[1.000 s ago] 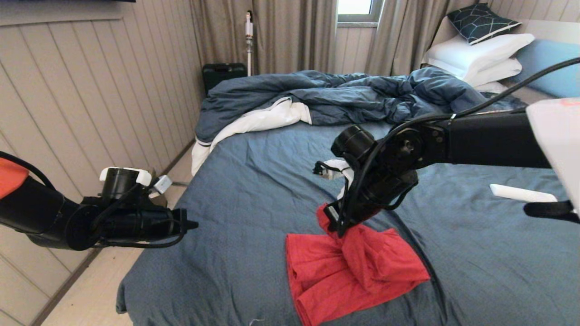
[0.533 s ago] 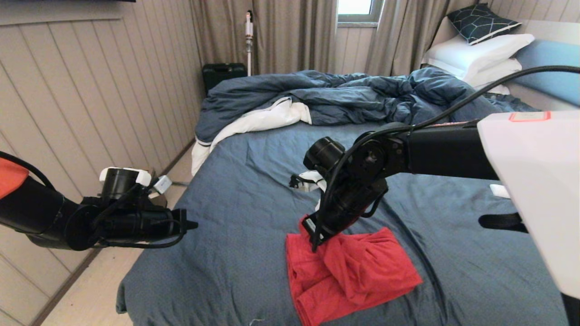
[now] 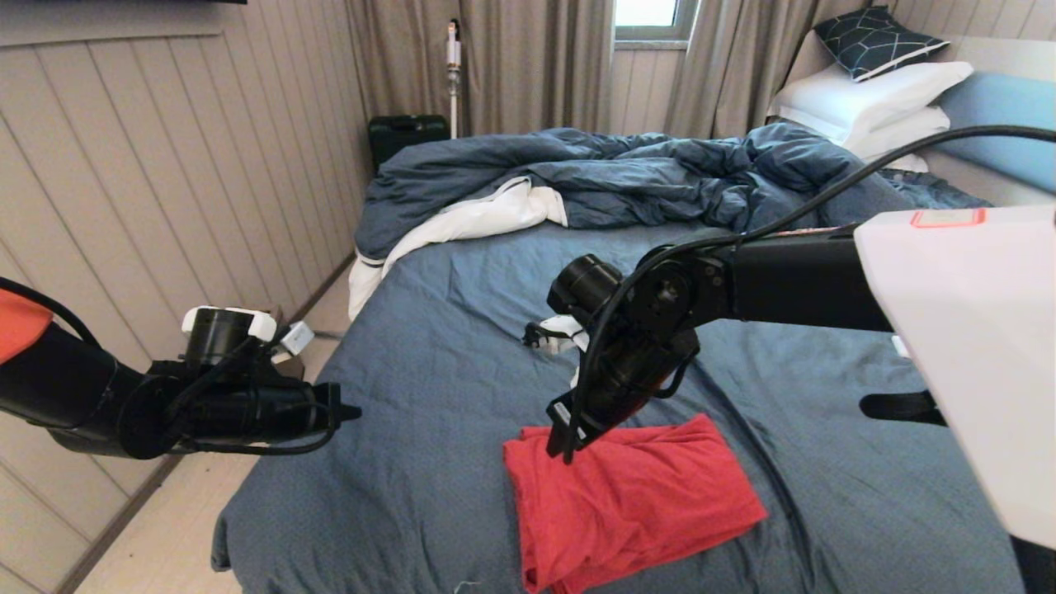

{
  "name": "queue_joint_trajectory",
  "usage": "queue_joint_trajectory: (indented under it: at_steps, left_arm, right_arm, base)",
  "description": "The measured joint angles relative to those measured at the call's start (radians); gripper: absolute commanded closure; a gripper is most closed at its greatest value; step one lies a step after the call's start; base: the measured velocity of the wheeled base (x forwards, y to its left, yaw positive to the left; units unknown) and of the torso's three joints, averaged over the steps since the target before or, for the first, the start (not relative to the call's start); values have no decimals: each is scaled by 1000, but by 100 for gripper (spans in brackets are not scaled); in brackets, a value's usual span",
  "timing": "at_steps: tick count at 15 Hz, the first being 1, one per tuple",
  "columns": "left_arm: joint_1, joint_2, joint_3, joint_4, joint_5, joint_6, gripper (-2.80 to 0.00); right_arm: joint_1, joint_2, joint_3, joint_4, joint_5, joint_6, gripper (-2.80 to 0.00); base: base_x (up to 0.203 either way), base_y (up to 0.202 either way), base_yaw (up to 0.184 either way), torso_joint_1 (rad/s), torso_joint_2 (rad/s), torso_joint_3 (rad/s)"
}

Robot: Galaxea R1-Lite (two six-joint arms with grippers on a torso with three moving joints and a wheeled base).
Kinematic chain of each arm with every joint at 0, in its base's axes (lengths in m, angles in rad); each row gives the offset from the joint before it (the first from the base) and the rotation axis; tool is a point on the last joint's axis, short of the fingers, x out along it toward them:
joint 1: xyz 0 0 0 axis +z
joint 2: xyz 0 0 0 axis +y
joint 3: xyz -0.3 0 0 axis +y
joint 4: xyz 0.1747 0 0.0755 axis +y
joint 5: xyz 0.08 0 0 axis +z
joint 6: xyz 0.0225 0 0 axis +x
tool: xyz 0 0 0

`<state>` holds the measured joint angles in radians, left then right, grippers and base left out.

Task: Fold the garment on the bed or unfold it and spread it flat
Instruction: Fold the red T-shirt

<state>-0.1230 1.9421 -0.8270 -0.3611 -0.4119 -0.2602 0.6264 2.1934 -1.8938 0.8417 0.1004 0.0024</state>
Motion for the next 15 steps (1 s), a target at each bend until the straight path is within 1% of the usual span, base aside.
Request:
queue_joint_trajectory:
  at_steps: [2, 3, 9, 12, 15]
  left_arm:
    - [0, -1, 3, 0, 0, 0, 0]
    - [0, -1, 3, 0, 0, 0, 0]
    - [-3, -3, 5, 0, 0, 0, 0]
    - [-3, -4, 5, 0, 0, -1, 0]
    - [-3, -7, 9, 0, 0, -2, 0]
  right_arm:
    - [-9, -25, 6, 2, 0, 6, -280]
    - [-15, -41, 27, 3, 0, 7, 0]
    - [-34, -146, 269, -5, -18, 9, 0]
    - [-48, -127, 316, -46, -16, 8, 0]
    - [-62, -64, 319, -81, -16, 8, 0]
  base:
    - [0, 0, 0, 0, 0, 0]
    - [0, 0, 0, 0, 0, 0]
    - [0, 0, 0, 0, 0, 0]
    - [0, 0, 0, 0, 0, 0]
    - [0, 0, 0, 0, 0, 0]
